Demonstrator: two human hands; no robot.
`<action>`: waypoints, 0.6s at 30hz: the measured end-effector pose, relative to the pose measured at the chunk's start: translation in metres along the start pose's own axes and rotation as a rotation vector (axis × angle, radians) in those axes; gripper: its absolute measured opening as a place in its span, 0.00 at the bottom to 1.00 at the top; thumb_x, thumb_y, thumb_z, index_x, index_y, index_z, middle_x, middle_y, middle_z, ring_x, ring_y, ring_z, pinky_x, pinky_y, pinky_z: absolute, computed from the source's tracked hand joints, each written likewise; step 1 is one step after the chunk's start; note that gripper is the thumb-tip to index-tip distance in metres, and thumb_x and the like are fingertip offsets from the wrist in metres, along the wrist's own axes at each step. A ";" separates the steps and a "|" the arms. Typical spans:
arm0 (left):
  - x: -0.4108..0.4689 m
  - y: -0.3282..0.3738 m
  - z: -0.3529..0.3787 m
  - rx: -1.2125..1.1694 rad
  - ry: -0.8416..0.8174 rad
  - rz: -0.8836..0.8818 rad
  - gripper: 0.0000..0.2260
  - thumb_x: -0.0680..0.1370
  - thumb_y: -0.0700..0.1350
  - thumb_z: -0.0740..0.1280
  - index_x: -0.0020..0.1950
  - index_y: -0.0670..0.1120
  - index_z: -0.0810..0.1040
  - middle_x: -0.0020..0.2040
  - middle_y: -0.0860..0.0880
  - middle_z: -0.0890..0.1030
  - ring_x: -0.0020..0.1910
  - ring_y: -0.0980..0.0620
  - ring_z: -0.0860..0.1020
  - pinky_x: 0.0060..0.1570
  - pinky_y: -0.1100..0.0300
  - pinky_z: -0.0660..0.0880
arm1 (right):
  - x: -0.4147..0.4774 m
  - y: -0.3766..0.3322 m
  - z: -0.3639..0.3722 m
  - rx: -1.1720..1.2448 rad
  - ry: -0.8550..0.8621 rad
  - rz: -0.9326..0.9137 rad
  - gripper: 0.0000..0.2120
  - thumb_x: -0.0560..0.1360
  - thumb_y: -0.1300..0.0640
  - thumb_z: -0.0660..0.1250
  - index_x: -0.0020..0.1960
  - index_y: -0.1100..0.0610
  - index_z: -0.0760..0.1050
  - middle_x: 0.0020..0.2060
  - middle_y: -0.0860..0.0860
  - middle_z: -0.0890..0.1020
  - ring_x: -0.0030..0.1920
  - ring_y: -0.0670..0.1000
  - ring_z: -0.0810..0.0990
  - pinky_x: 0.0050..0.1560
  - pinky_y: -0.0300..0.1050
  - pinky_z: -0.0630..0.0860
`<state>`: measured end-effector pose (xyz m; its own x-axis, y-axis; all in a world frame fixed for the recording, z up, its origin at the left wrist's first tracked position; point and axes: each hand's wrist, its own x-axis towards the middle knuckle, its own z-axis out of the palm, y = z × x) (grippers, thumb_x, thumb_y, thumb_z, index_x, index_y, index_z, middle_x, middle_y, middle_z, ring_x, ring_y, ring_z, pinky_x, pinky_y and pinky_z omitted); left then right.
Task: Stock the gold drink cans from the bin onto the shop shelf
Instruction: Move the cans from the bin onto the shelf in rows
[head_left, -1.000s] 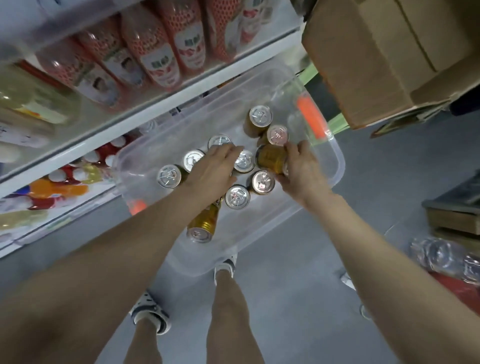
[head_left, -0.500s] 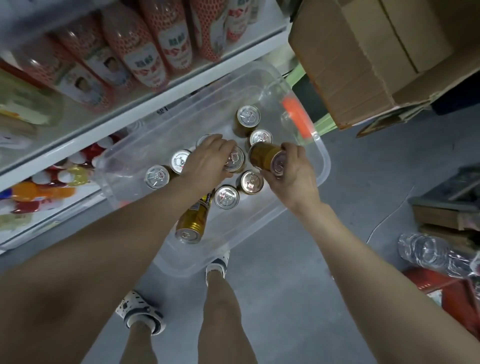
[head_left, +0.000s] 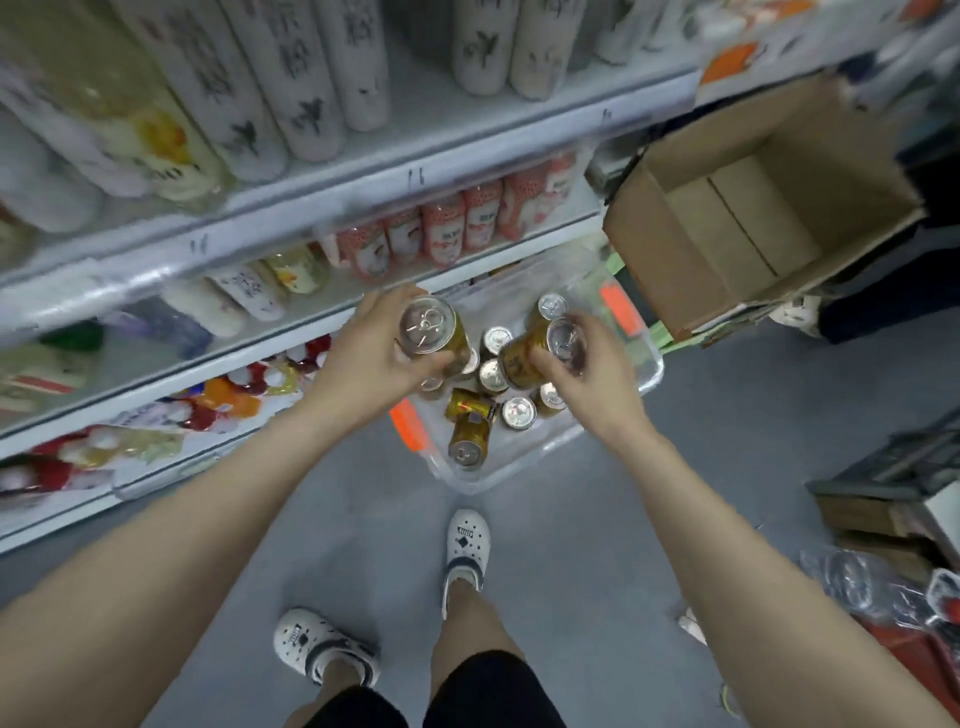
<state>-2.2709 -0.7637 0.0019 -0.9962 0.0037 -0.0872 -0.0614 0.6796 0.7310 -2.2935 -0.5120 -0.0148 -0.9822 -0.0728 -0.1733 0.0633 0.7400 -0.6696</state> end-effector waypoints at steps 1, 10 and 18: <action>-0.013 0.001 -0.021 -0.010 0.030 -0.013 0.30 0.65 0.62 0.71 0.63 0.52 0.72 0.58 0.51 0.75 0.57 0.53 0.74 0.56 0.57 0.70 | -0.009 -0.018 0.002 0.008 0.001 -0.030 0.27 0.72 0.37 0.66 0.66 0.51 0.69 0.56 0.48 0.77 0.51 0.52 0.78 0.53 0.53 0.75; -0.149 -0.008 -0.214 0.010 0.226 -0.040 0.25 0.69 0.58 0.74 0.63 0.53 0.73 0.57 0.53 0.77 0.55 0.54 0.74 0.53 0.59 0.69 | -0.101 -0.197 0.038 0.051 0.009 -0.332 0.22 0.73 0.36 0.65 0.63 0.46 0.71 0.59 0.45 0.78 0.59 0.49 0.76 0.60 0.53 0.73; -0.262 -0.031 -0.351 0.065 0.428 -0.037 0.24 0.68 0.61 0.72 0.61 0.55 0.74 0.56 0.57 0.78 0.53 0.59 0.75 0.51 0.62 0.71 | -0.160 -0.356 0.065 0.018 -0.032 -0.603 0.21 0.75 0.39 0.65 0.64 0.46 0.71 0.60 0.45 0.77 0.58 0.46 0.75 0.57 0.44 0.72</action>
<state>-2.0295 -1.0429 0.2401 -0.9302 -0.3164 0.1860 -0.1068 0.7181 0.6877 -2.1474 -0.8068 0.2041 -0.8402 -0.4960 0.2190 -0.4994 0.5507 -0.6688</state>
